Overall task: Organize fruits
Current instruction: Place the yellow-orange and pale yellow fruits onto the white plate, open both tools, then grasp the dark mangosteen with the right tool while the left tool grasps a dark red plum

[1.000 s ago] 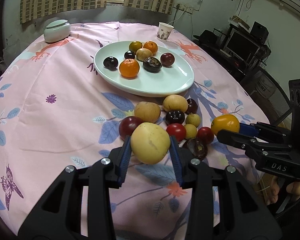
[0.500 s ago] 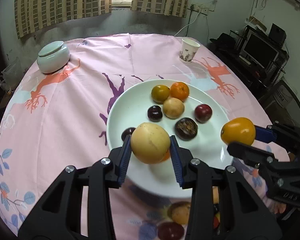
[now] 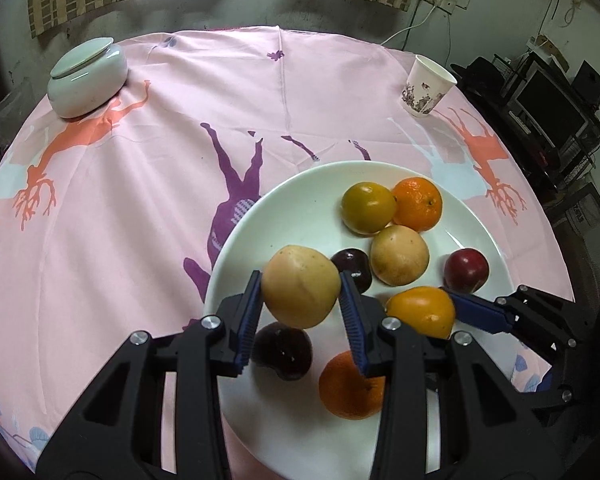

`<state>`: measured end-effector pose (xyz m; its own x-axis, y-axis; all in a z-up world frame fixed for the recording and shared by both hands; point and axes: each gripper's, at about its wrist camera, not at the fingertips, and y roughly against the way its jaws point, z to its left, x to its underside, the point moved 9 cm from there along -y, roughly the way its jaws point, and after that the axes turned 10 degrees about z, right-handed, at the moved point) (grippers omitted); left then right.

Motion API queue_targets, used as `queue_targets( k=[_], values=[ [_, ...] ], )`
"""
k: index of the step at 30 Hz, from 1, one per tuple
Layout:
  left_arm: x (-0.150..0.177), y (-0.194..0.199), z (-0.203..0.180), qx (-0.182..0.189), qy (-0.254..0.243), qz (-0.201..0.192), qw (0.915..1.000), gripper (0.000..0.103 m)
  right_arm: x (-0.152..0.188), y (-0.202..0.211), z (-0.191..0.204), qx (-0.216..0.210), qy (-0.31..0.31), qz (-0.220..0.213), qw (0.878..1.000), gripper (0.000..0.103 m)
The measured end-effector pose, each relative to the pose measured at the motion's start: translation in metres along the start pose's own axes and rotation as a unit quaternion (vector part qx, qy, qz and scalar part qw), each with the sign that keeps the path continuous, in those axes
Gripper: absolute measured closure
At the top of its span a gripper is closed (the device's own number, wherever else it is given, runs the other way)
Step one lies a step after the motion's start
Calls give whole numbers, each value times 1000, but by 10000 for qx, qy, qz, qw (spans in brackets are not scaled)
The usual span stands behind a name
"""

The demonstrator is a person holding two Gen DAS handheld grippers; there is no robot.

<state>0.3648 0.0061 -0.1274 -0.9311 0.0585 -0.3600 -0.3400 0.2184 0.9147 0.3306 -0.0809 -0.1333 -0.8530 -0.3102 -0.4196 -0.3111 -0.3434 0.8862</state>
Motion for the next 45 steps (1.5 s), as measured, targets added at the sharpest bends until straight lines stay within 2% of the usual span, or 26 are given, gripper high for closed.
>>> queue_targets(
  k=[1, 2, 4, 6, 8, 10, 11, 13, 15, 16, 21, 23, 25, 30, 35, 39, 40, 42, 45],
  values=[
    [-1, 1, 1, 7, 32, -27, 10000, 40, -1, 3, -2, 147, -5, -87, 9999, 31],
    [-2, 6, 1, 19, 50, -107, 9999, 32, -1, 8, -4, 275, 7, -205, 9994, 28],
    [0, 20, -1, 17, 7, -262, 9997, 32, 2, 20, -5, 346, 53, -242, 9991, 28],
    [8, 38, -2, 5, -40, -404, 9992, 27, 9, 36, -8, 343, 13, -286, 9990, 27],
    [22, 63, -1, 0, -21, -658, 9978, 11, 26, 60, -10, 452, 3, -403, 9982, 24],
    [44, 88, -1, -66, 2, -948, 9955, 4, 50, 85, -11, 746, 19, -596, 9954, 5],
    [58, 98, -1, -138, 7, -1051, 9944, 3, 62, 95, -11, 925, 34, -727, 9930, 1],
    [88, 108, -4, -198, -56, -1122, 9935, 2, 92, 110, -11, 1396, 2, -823, 9868, 1],
    [118, 111, -9, -260, -75, -1086, 9937, 2, 120, 115, -12, 1653, -114, -784, 9831, 1],
    [132, 110, -12, -261, -100, -1040, 9942, 2, 132, 117, -11, 1643, -186, -784, 9831, 1],
    [199, 102, -22, -500, -195, -954, 9940, 2, 193, 117, 7, 1004, -510, -563, 9920, 1],
    [219, 99, -22, -644, -241, -914, 9934, 2, 207, 115, 16, 983, -512, -441, 9929, 1],
    [231, 94, -22, -600, -267, -818, 9945, 2, 215, 110, 29, 950, -383, -336, 9942, 1],
    [242, 96, -16, -583, -193, -761, 9952, 2, 221, 104, 55, 715, -85, -269, 9970, 1],
    [245, 99, -11, -552, -101, -755, 9956, 2, 225, 101, 60, 567, -157, -195, 9981, 1],
    [245, 99, -9, -486, -57, -718, 9962, 2, 229, 94, 75, 24, -67, -61, 10000, 1],
    [245, 99, -8, -481, -50, -723, 9962, 2, 230, 91, 77, -28, -80, -7, 10000, 4],
    [246, 100, -6, -480, -33, -738, 9961, 2, 232, 84, 78, -146, -149, 111, 9997, 24],
    [248, 101, -1, -482, 8, -723, 9962, 2, 233, 73, 74, -260, -338, 239, 9988, 38]
  ],
)
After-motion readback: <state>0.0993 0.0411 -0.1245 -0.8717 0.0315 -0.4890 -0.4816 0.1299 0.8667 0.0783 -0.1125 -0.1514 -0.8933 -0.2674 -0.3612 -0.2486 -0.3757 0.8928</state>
